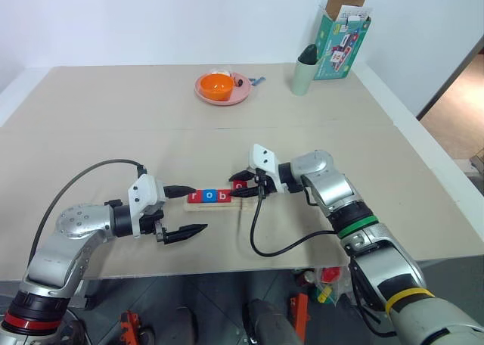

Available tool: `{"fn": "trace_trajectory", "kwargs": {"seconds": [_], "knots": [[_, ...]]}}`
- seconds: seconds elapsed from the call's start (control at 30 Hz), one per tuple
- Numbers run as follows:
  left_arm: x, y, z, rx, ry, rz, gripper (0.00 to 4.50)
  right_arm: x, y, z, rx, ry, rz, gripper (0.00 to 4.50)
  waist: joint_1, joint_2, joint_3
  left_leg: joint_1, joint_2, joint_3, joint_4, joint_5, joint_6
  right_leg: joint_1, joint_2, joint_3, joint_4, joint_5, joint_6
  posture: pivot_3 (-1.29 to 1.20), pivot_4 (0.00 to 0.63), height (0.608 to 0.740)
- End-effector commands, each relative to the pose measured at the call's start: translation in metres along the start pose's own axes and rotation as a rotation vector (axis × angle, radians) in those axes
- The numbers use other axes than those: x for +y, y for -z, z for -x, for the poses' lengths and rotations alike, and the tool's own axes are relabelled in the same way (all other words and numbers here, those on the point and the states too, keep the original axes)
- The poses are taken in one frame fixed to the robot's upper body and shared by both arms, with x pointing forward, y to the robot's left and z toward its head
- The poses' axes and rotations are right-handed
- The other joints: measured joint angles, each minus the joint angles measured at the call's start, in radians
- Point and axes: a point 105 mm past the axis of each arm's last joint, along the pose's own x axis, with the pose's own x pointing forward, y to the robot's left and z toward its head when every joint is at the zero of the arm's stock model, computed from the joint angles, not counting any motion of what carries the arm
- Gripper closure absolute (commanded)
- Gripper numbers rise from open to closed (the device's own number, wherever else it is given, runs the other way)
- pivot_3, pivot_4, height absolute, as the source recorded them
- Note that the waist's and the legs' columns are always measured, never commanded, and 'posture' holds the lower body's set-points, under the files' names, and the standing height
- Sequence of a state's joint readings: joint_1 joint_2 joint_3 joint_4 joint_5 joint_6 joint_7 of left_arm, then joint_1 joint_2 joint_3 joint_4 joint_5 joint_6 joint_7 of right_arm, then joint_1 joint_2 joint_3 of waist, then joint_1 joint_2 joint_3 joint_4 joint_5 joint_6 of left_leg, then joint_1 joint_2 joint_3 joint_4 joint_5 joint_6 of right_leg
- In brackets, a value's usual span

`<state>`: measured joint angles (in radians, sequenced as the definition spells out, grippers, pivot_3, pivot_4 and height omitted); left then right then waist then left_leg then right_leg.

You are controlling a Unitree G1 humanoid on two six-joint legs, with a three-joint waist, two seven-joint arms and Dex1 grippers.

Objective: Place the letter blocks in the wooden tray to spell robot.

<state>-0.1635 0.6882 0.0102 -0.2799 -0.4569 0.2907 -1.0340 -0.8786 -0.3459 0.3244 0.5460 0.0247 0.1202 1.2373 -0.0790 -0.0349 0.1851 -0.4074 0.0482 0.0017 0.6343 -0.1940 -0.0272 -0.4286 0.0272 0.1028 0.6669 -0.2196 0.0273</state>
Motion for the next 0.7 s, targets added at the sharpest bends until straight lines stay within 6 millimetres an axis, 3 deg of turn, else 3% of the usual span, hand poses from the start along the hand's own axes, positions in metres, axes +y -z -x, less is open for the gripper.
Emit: {"fn": "trace_trajectory", "kwargs": {"seconds": [0.03,0.7], "knots": [[0.003,-0.008,0.005,-0.016,-0.020,-0.035,0.00,0.000,-0.009,0.002,-0.012,-0.016,0.036,3.29,0.000,0.000,0.000,0.000,0.000,0.000,0.000,0.000,0.000,0.000,0.000,0.000,0.000,0.000,0.000,0.00,0.150,0.740],[0.001,-0.013,-0.002,-0.041,-0.009,-0.040,0.00,0.004,0.002,-0.002,0.003,-0.038,0.002,3.29,0.000,0.000,0.000,0.000,0.000,0.000,0.000,0.000,0.000,-0.001,0.000,0.000,0.000,0.000,0.000,0.00,0.150,0.740]]}}
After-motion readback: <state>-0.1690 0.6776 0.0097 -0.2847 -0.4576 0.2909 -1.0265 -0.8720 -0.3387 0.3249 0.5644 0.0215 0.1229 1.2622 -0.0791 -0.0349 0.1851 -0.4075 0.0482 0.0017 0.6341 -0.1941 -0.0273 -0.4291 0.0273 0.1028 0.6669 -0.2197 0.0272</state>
